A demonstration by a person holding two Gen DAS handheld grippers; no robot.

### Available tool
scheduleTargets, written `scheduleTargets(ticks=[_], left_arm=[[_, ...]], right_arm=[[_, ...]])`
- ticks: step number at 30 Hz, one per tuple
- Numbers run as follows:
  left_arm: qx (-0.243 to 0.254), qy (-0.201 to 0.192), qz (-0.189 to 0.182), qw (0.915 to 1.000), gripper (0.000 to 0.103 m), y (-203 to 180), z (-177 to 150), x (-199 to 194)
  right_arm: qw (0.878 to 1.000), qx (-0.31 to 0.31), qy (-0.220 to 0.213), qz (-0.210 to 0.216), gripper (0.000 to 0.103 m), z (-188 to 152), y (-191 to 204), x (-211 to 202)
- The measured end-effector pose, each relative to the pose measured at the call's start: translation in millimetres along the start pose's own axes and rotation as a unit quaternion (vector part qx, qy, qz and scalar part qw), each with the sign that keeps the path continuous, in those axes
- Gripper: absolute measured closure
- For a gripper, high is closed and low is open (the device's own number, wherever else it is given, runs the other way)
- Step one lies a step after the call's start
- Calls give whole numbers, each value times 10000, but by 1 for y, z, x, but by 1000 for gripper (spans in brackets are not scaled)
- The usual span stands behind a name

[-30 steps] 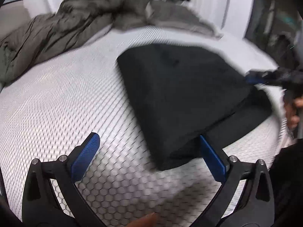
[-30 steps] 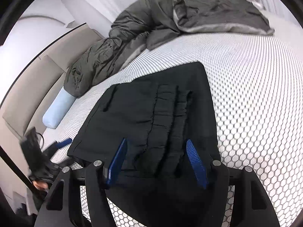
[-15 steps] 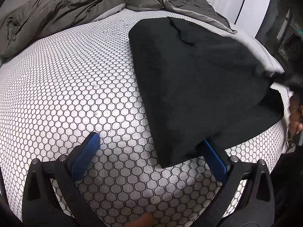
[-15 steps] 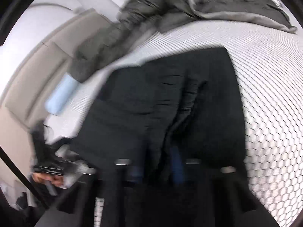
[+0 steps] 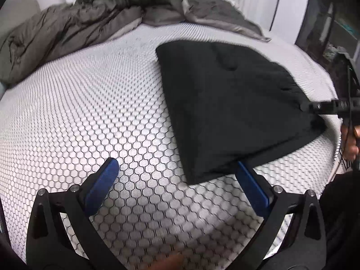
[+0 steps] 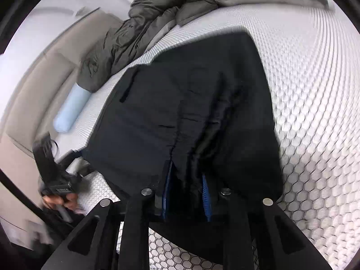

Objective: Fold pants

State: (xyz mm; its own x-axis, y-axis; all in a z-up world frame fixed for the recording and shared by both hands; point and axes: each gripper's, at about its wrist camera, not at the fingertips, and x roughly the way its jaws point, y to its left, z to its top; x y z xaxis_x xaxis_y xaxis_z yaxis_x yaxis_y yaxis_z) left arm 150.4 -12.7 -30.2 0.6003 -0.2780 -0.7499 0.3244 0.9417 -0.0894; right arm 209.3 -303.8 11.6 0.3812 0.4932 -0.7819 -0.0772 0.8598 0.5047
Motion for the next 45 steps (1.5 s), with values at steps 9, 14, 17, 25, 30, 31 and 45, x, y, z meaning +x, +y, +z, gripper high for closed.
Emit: scheduleTargets(ticks=[9, 14, 17, 25, 30, 31, 45], left_arm=[[-220, -807, -623, 9945, 1, -2, 30, -37], [-320, -485, -602, 9965, 1, -21, 59, -7], [160, -232, -261, 9993, 1, -34, 53, 12], [898, -697, 45, 9935, 1, -73, 55, 4], [1702, -43, -727, 9827, 30, -119, 64, 37], [1736, 183, -704, 9821, 51, -123, 65, 49], [1671, 118, -637, 9838, 79, -77, 47, 38]], right_arm=[[9992, 14, -373, 107, 58, 8, -1, -11], [9983, -362, -234, 379, 83, 9, 19, -13], [9996, -270, -7, 68, 74, -2, 8, -7], [9813, -1428, -1042, -760, 52, -11, 56, -52], [9717, -2126, -862, -567, 53, -7, 96, -18], [9719, -2153, -744, -586, 53, -5, 99, -7], [9465, -2648, -306, -1818, 59, -18, 72, 10]])
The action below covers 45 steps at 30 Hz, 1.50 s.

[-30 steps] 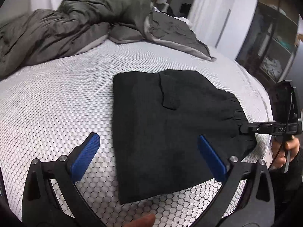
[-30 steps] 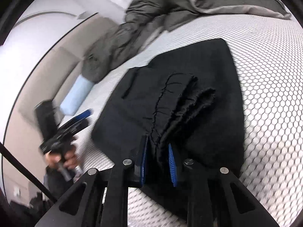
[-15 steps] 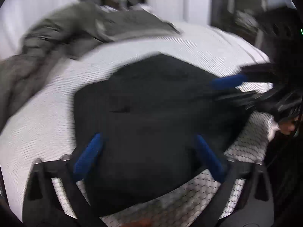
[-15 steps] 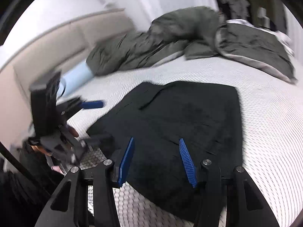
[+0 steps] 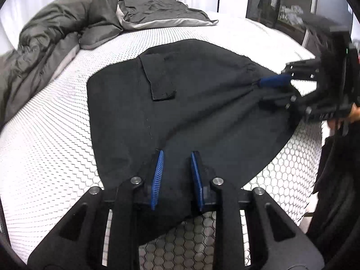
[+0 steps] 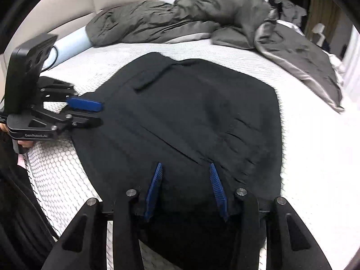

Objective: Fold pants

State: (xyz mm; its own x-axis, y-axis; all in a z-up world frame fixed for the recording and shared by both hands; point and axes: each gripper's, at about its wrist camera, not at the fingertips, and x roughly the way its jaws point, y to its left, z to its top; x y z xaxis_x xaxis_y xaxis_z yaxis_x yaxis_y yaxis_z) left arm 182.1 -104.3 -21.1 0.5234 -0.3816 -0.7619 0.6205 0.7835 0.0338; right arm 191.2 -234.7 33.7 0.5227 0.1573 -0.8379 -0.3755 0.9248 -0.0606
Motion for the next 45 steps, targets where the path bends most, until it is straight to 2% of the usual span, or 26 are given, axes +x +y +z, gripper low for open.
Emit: scheduleTargets(ticks=[3, 4, 5, 7, 9, 11, 12, 15, 16, 17, 18, 20, 21, 24, 26, 30, 31, 33, 35, 36, 38, 40, 42, 43, 44, 45], left_arm=[[96, -256, 55, 9996, 69, -8, 9, -14], [62, -321, 34, 9995, 60, -8, 13, -17], [17, -362, 51, 9993, 55, -7, 20, -15], [-201, -286, 56, 9994, 56, 2, 35, -3], [-440, -92, -48, 9990, 56, 12, 44, 18], [-391, 23, -19, 9992, 65, 14, 42, 29], [-280, 44, 14, 9996, 67, 13, 39, 30], [-353, 12, 16, 9994, 68, 25, 31, 23], [-450, 7, 61, 9990, 68, 32, 26, 18], [-519, -4, 76, 9986, 66, 37, 23, 16], [-573, -8, 79, 9983, 64, 41, 19, 14], [-665, -14, 130, 9977, 50, 46, 13, 8], [-785, -17, 154, 9968, 48, 51, 10, 3], [-1389, -106, -104, 9902, 44, 73, 0, -8], [-1711, -93, -120, 9851, 44, 86, -7, -9], [-2237, -74, -317, 9741, 48, 96, -20, -4], [-2196, -76, -370, 9749, 58, 94, -20, -6], [-2073, -25, -236, 9780, 59, 86, -18, -8], [-1876, 36, -133, 9822, 59, 74, -18, -11], [-1776, 81, -102, 9840, 59, 69, -19, -12], [-1549, 123, -46, 9878, 59, 57, -21, -16], [-1431, 72, 165, 9895, 56, 50, -19, -21], [-1336, -189, 454, 9898, 56, 47, -15, -34], [-1320, -374, 579, 9888, 51, 48, -11, -41], [-1315, -524, 645, 9878, 42, 48, -8, -45], [-1268, -668, 709, 9871, 39, 46, -1, -47]], right_arm=[[9995, 209, -217, 77, 58, 2, -4, -11], [9992, 227, -311, 110, 57, 5, -2, -14], [9988, 202, -417, 181, 57, 12, 4, -15], [9983, 144, -520, 202, 57, 25, 17, -10], [9985, 260, -432, 192, 57, 37, 22, 5], [9986, 422, -198, 258, 57, 50, 24, 27], [9986, 464, 63, 225, 57, 53, 24, 44], [9990, 359, 250, -125, 58, 48, 15, 49], [9987, 319, 246, -314, 64, 46, 10, 43], [9987, 276, 210, -376, 66, 41, 3, 35], [9988, 378, 173, -246, 66, 35, -6, 27], [9989, 455, 26, -88, 66, 28, -16, 16], [9991, 415, -9, -82, 64, 26, -16, 12], [9980, 575, -236, 66, 50, 21, -26, -7], [9948, 957, -350, -31, 34, 14, -45, -17], [9858, 1650, -264, -161, 33, -4, -79, -23], [9834, 1798, -218, -105, 33, -6, -89, -19], [9773, 2114, 39, 115, 35, -15, -104, -8], [9722, 2284, 164, 493, 74, -17, -114, 5], [9694, 2339, 161, 727, 74, -14, -119, 10], [9703, 2355, 44, 550, 74, -3, -126, 15], [9718, 2328, -21, 380, 73, 4, -127, 15], [9762, 2167, -20, -20, 71, 13, -120, 9], [9784, 2063, -65, -152, 70, 17, -115, 3], [9823, 1830, -187, -363, 65, 22, -105, -7], [9860, 1546, -406, -471, 59, 29, -92, -19]])
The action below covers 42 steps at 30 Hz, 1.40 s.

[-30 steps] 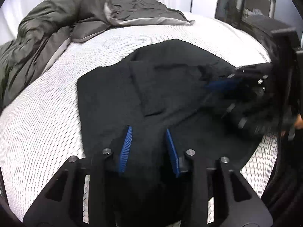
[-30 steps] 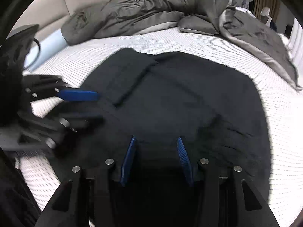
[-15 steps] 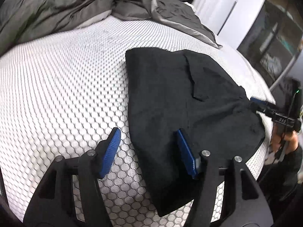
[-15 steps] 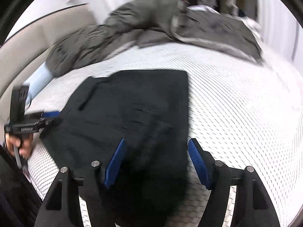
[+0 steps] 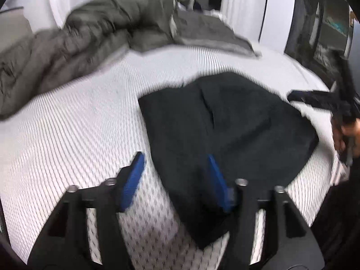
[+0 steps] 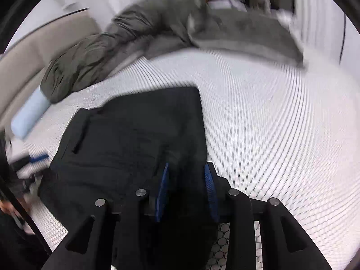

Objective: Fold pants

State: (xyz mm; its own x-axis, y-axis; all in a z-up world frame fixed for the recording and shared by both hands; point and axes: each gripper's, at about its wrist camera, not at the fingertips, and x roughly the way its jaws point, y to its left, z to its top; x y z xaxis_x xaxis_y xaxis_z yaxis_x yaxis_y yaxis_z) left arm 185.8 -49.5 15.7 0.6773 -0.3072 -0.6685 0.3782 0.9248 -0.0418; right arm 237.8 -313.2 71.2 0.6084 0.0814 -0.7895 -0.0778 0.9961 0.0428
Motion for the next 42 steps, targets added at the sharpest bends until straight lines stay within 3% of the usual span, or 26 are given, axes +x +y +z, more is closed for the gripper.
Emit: scheduleTargets(ticks=[2, 4, 6, 8, 10, 13, 17, 19, 22, 25, 27, 28, 30, 32, 34, 37, 39, 41, 42], left_arm=[[262, -73, 20, 9996, 36, -10, 16, 10], [570, 74, 6, 9983, 36, -23, 36, 33], [680, 378, -26, 9970, 38, -32, 53, 59], [738, 635, 77, 9952, 42, -37, 66, 84], [625, 783, 53, 9950, 46, -35, 73, 104], [641, 927, -109, 9936, 49, -30, 67, 123], [423, 868, -27, 9953, 42, -15, 63, 119], [406, 810, 27, 9959, 42, -15, 63, 113], [524, 601, 103, 9968, 43, -19, 72, 97], [392, 221, 51, 9990, 43, -22, 84, 86], [276, 385, 86, 9988, 49, -20, 90, 101], [224, 567, 145, 9980, 57, -19, 90, 113], [174, 882, 256, 9956, 58, -17, 89, 135], [331, 899, 249, 9951, 57, -19, 87, 139], [383, 873, 286, 9950, 52, -17, 85, 135], [359, 892, 515, 9940, 48, -18, 81, 123], [488, 763, 848, 9923, 48, -22, 82, 103], [519, 481, 719, 9949, 48, -32, 77, 71], [497, 339, 452, 9972, 48, -36, 75, 59]], right_arm=[[9987, -292, -358, 190, 37, 8, 21, -17], [9975, -384, -416, 424, 37, 15, 36, -17], [9963, -508, -186, 672, 37, 26, 58, 2], [9955, -654, 70, 676, 41, 34, 75, 26], [9924, -942, 440, 655, 58, 39, 90, 52], [9842, -1394, 1072, 194, 60, 35, 102, 94], [9811, -1586, 1107, -98, 65, 27, 85, 86], [9819, -1561, 1075, 28, 65, 22, 77, 75], [9800, -1785, 874, -105, 62, 17, 82, 61], [9853, -1581, 593, 258, 60, 24, 93, 47], [9879, -1438, 451, 362, 60, 36, 101, 54], [9876, -1476, 449, 297, 60, 41, 107, 63], [9866, -1510, 616, 92, 60, 49, 116, 87], [9825, -1547, 1040, 7, 60, 51, 116, 114], [9812, -1616, 1048, -86, 60, 48, 109, 116], [9805, -1562, 1048, -565, 59, 41, 81, 97], [9841, -1430, 883, -570, 58, 35, 63, 75], [9885, -1266, 722, -392, 58, 32, 61, 52], [9898, -1281, 541, -300, 57, 33, 67, 39]])
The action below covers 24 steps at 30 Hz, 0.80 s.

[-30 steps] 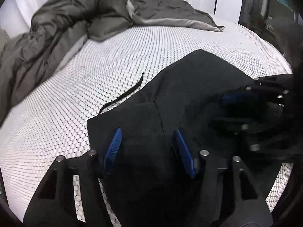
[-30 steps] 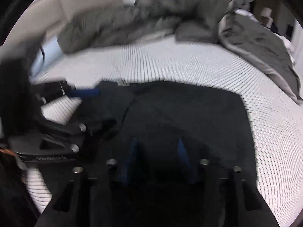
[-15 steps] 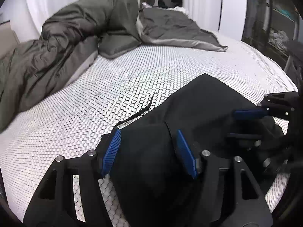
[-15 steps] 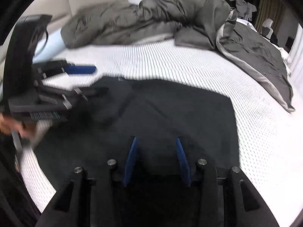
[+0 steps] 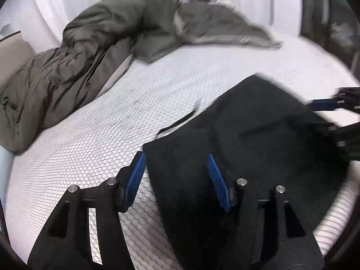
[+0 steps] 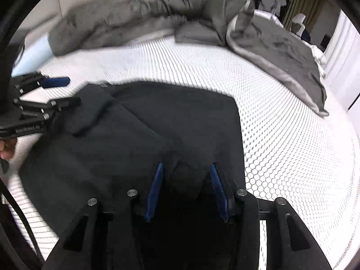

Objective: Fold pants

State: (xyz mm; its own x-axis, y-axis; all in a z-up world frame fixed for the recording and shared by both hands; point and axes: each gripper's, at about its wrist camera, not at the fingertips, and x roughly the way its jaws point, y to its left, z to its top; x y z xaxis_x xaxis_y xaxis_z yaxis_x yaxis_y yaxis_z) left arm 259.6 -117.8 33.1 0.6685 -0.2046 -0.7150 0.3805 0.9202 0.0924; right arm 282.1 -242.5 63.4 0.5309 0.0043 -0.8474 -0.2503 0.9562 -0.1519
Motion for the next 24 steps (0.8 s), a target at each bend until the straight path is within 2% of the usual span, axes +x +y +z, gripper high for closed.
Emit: scheduleTargets(ticks=[2, 3, 4, 6, 8, 9, 11, 12, 13, 14, 15, 16, 19, 20, 22, 24], left_arm=[[173, -64, -484, 9987, 48, -15, -9, -9], [431, 9, -698, 9966, 48, -26, -14, -6], [663, 164, -725, 9950, 48, -36, -20, 3], [752, 423, -549, 9948, 48, -42, -30, 21], [688, 371, -647, 9948, 46, -38, -33, 24], [695, 363, -636, 9949, 46, -34, -33, 22], [586, 360, -661, 9954, 40, -24, -36, 20], [518, 368, -672, 9957, 40, -20, -38, 20], [457, 353, -649, 9962, 40, -17, -39, 17], [415, 321, -573, 9970, 40, -16, -40, 12], [373, 254, -462, 9979, 40, -15, -41, 3], [357, 175, -431, 9983, 41, -14, -43, -6], [329, -241, -590, 9974, 41, -15, -49, -42], [349, -301, -644, 9969, 41, -18, -50, -48], [419, -195, -834, 9954, 41, -29, -56, -45], [590, 70, -943, 9938, 40, -42, -59, -27]], right_arm=[[9993, -108, -249, 266, 52, 3, 18, -16], [9985, -164, -279, 434, 51, 5, 27, -17], [9976, -208, -285, 604, 50, 6, 35, -17], [9956, -326, -101, 876, 49, 11, 54, 2], [9950, -424, 110, 896, 50, 7, 65, 19], [9949, -521, 220, 839, 50, 1, 68, 25], [9949, -925, 245, 308, 46, -1, 67, 26], [9921, -1125, 424, -349, 47, -10, 63, 27], [9902, -1136, 542, -611, 47, -18, 54, 28], [9932, -949, 487, -458, 47, -26, 41, 23], [9973, -643, 341, -114, 46, -33, 26, 12], [9983, -497, 298, -3, 46, -35, 19, 5], [9986, -503, -107, -131, 46, -34, 17, -32], [9981, -520, -333, -16, 45, -30, 22, -47], [9969, -532, -535, 239, 44, -26, 30, -58], [9944, -643, -656, 523, 36, -19, 51, -60]])
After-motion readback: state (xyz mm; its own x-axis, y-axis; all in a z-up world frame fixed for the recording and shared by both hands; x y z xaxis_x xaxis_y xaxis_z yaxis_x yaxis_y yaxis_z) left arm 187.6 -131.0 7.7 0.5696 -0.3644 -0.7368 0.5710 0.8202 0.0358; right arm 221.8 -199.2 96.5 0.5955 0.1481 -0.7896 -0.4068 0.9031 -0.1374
